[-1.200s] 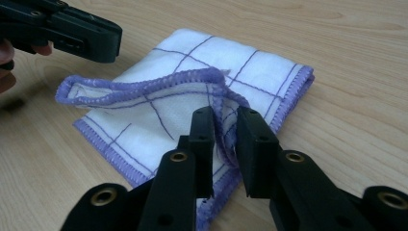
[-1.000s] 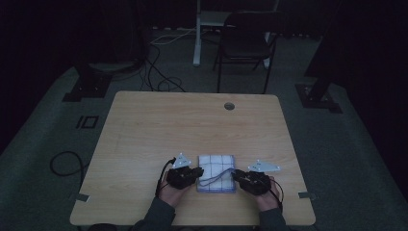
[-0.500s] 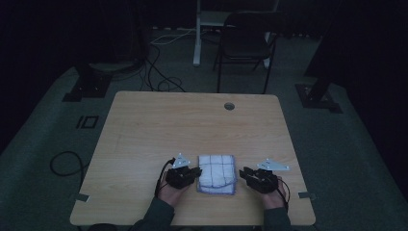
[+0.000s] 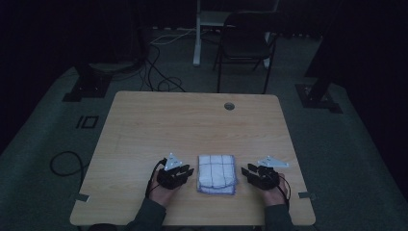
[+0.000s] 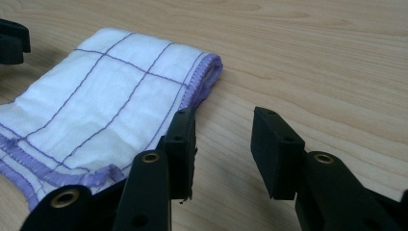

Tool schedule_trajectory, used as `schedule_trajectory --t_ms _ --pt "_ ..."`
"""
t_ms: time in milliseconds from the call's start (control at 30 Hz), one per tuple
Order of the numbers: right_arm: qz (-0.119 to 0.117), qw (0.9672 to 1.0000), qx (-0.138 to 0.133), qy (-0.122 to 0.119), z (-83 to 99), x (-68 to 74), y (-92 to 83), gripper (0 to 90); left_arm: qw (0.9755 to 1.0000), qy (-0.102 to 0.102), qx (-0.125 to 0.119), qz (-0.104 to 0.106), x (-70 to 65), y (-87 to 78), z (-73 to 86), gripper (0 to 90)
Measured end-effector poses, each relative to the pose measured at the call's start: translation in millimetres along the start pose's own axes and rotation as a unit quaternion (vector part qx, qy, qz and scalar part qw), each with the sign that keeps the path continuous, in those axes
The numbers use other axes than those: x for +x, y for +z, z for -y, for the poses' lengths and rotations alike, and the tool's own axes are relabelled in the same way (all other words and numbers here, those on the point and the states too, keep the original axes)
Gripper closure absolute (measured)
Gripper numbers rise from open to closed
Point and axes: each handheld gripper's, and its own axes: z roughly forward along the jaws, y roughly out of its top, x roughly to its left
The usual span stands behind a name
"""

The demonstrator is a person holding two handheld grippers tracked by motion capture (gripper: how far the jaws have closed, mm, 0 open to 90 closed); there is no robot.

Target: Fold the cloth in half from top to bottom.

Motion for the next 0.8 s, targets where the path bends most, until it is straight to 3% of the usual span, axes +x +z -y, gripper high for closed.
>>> schedule_trajectory --t_ms 200,267,367,500,633,800 --pt "0.003 1.0 0.0 0.002 -1.5 -2.0 0.9 61.0 0.9998 -0.007 0.005 -0.016 10.7 -6.6 6.4 67.3" --pt "0.005 1.0 -0.001 0.004 -2.7 -3.8 1.8 60.9 0.9994 -0.004 0.007 -0.033 13.1 -8.6 7.2 65.2" --pt "0.008 0.9999 -0.006 0.013 -5.7 -6.5 4.3 60.6 0.9976 0.01 0.013 -0.067 16.5 -11.4 8.2 62.9" --pt "0.018 0.9997 -0.011 0.014 -10.8 -7.6 11.5 59.9 0.995 0.012 0.021 -0.097 22.6 -13.9 9.6 61.7" --pt "0.038 0.9993 -0.005 0.001 -12.5 -9.9 21.6 59.5 0.9934 0.008 0.022 -0.113 28.6 -16.1 9.9 61.0" --pt "0.058 0.9982 -0.003 0.014 -10.0 -16.2 23.9 59.0 0.9915 -0.002 0.019 -0.128 38.3 -22.1 8.9 59.8"
